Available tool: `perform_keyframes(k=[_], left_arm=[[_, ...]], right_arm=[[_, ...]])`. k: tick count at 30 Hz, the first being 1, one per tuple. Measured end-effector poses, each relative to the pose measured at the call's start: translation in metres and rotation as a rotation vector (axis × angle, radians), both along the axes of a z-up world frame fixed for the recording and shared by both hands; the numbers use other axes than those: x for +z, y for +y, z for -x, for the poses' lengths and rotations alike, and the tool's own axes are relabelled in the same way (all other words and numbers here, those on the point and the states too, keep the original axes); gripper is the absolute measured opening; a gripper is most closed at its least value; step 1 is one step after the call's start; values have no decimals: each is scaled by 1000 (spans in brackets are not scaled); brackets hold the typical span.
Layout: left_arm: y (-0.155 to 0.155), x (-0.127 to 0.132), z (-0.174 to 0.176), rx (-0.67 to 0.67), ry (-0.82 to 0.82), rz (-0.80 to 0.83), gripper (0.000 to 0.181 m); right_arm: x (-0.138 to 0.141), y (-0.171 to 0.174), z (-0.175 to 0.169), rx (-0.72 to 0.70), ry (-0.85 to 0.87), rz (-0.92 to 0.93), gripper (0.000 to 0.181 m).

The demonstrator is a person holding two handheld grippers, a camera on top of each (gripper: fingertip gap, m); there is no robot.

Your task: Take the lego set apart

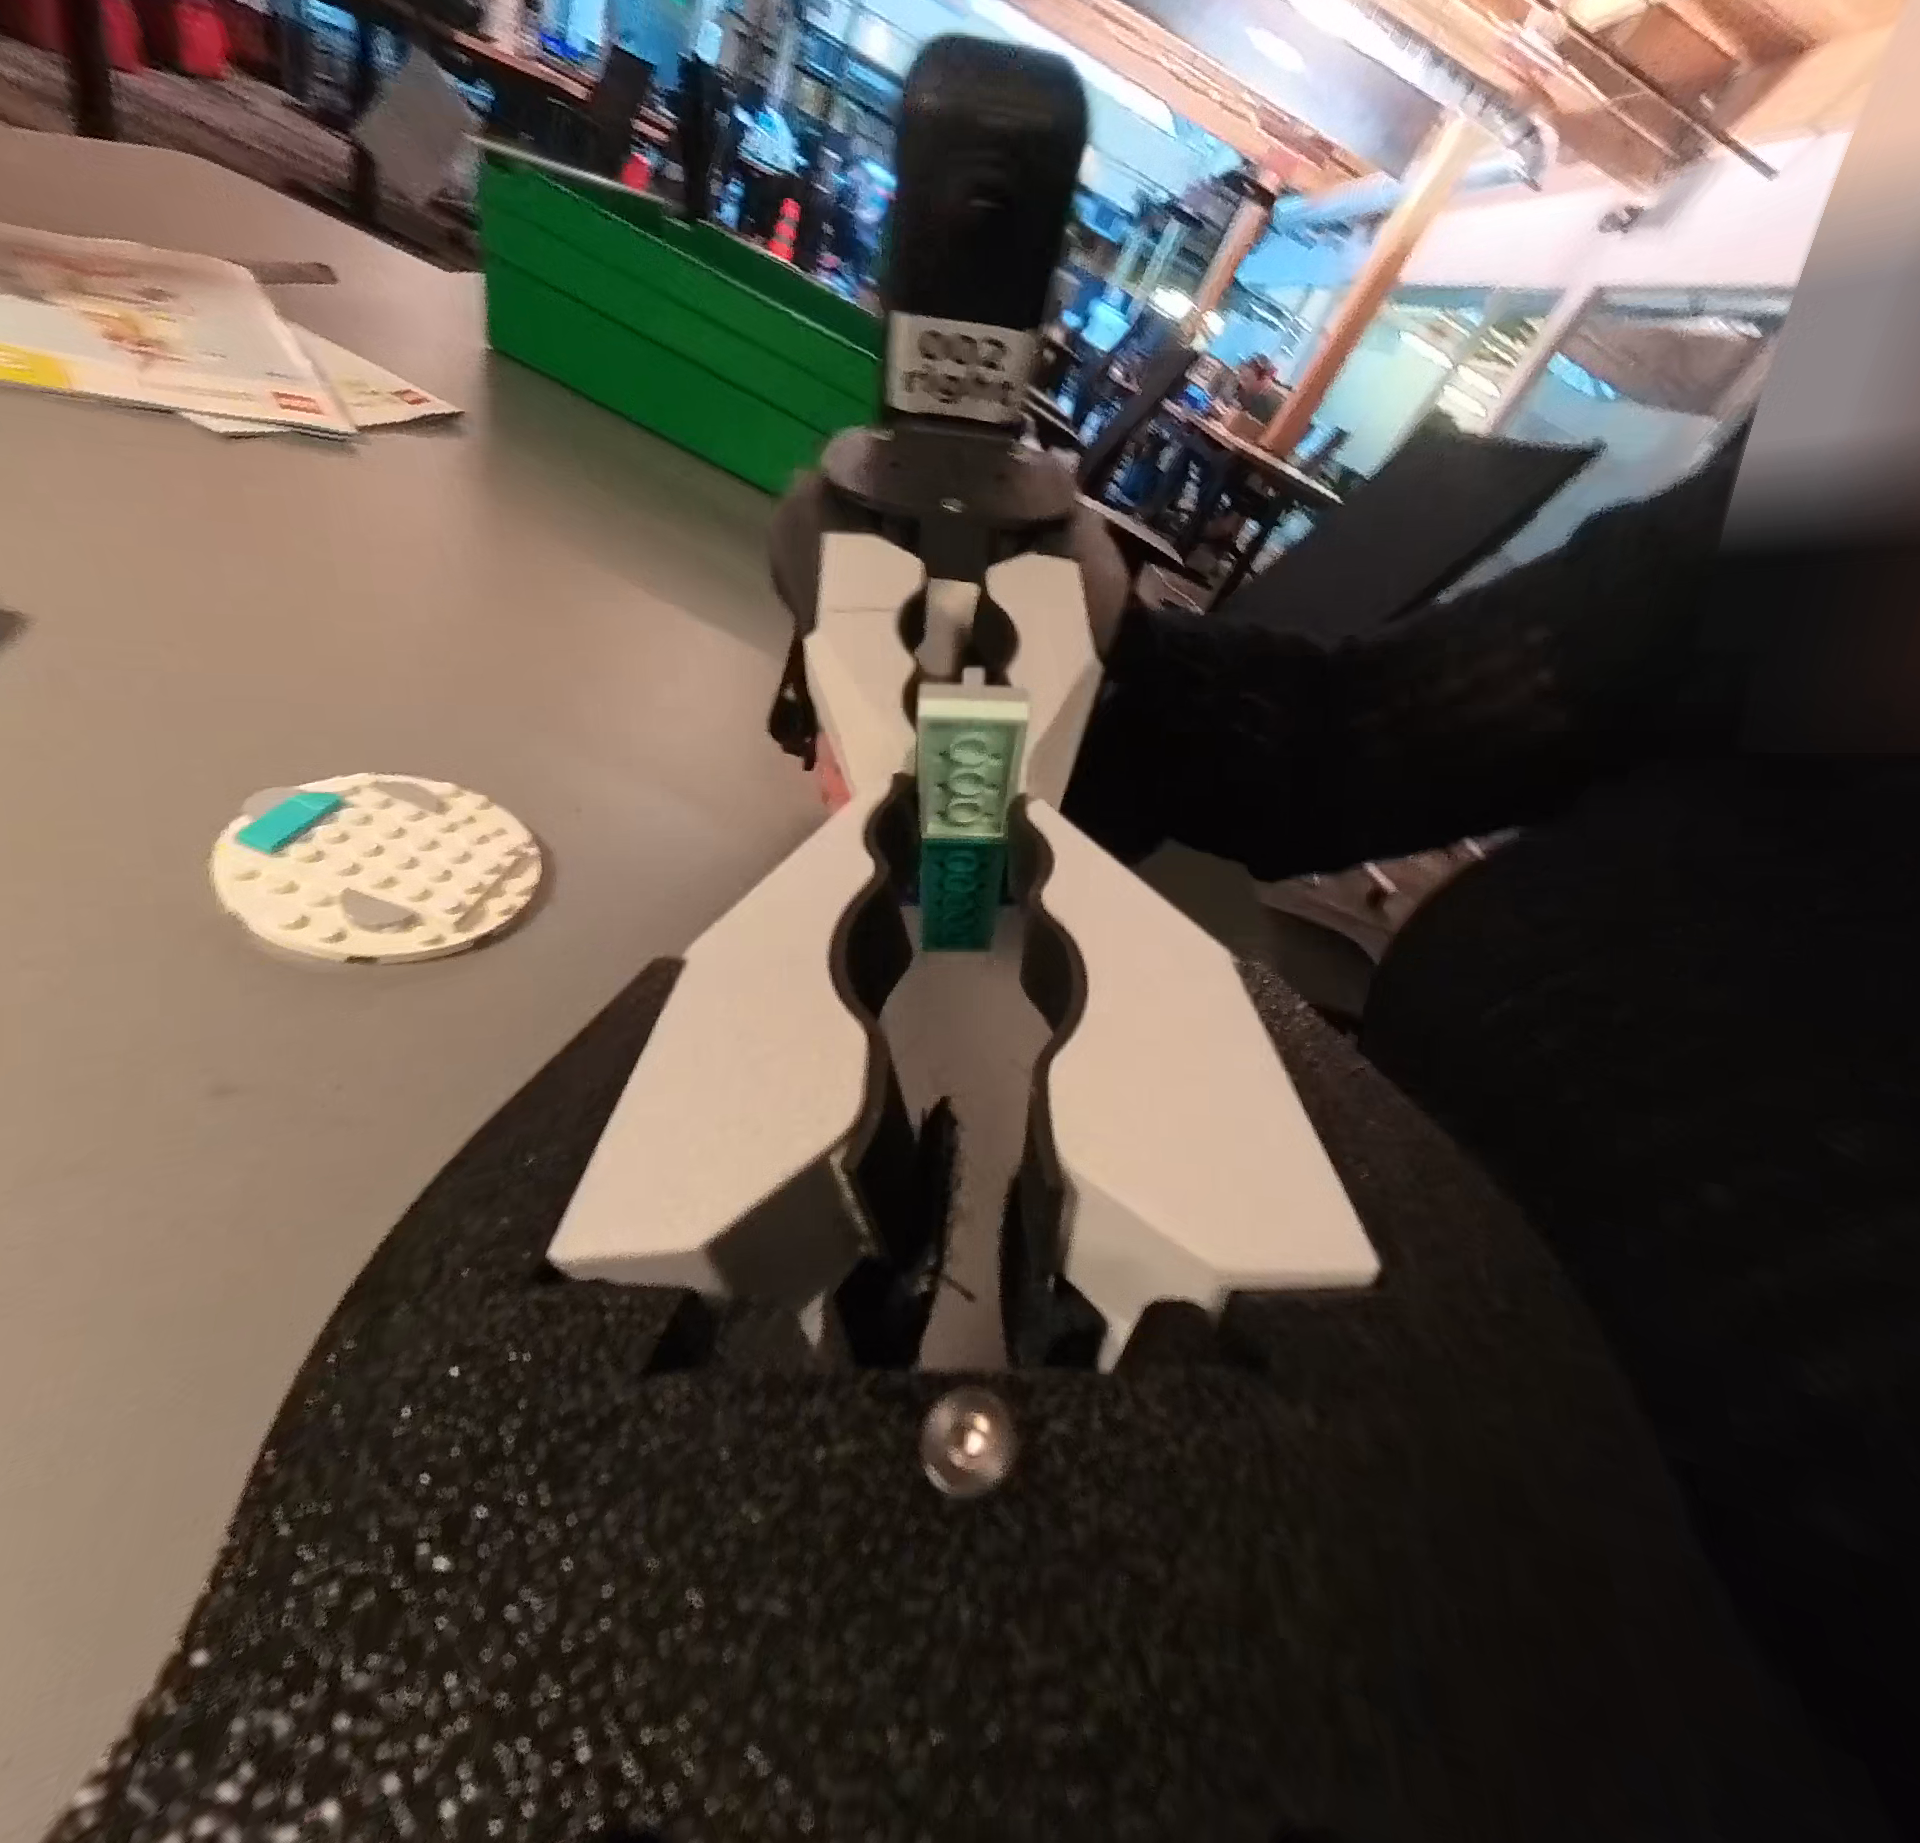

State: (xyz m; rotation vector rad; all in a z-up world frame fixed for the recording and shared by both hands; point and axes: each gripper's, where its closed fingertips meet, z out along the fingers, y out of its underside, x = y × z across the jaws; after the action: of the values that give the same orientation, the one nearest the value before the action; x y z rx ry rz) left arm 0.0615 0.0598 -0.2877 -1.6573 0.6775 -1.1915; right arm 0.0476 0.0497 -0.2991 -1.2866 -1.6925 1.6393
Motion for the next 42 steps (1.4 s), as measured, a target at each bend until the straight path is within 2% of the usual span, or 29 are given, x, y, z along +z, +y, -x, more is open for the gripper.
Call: perform_keyframes(k=[4, 7, 11, 14, 18, 22, 28, 29, 32, 34, 36, 39, 42], left_arm=[[-21, -2, -13, -127, 72, -44, 16], [-34, 3, -18, -208, 26, -34, 15], [-29, -2, -16, -182, 40, -21, 15], [-10, -5, -5, -69, 40, -3, 15], [9, -9, 13, 60, 49, 41, 15], [16, -21, 16, 105, 76, 107, 15], [29, -46, 27, 220, 125, 268, 16], [31, -48, 29, 240, 128, 281, 19], [40, -51, 37, 330, 188, 262, 62], [45, -46, 40, 398, 253, 171, 74], [43, -35, 32, 408, 304, 55, 68], [41, -30, 20, 412, 384, -52, 48], [42, -21, 17, 439, 357, -102, 27]], right_arm=[[1, -20, -15, 187, -10, 102, 15], [5, -31, -22, 283, -11, 172, 14], [1, -26, -20, 267, -37, 193, 14], [-7, -7, -15, 151, -63, 139, 15], [-40, 24, -18, -33, -238, -122, 15], [-55, 31, -25, -66, -338, -171, 15], [-63, 40, -19, -133, -362, -193, 15], [-59, 43, -16, -156, -344, -175, 15], [-40, 54, -5, -243, -225, -110, 14], [-24, 62, 2, -316, -133, -82, 14], [-11, 70, 9, -399, -49, -72, 15], [4, 70, 16, -471, 41, -56, 14], [10, 65, 21, -497, 83, -78, 15]])
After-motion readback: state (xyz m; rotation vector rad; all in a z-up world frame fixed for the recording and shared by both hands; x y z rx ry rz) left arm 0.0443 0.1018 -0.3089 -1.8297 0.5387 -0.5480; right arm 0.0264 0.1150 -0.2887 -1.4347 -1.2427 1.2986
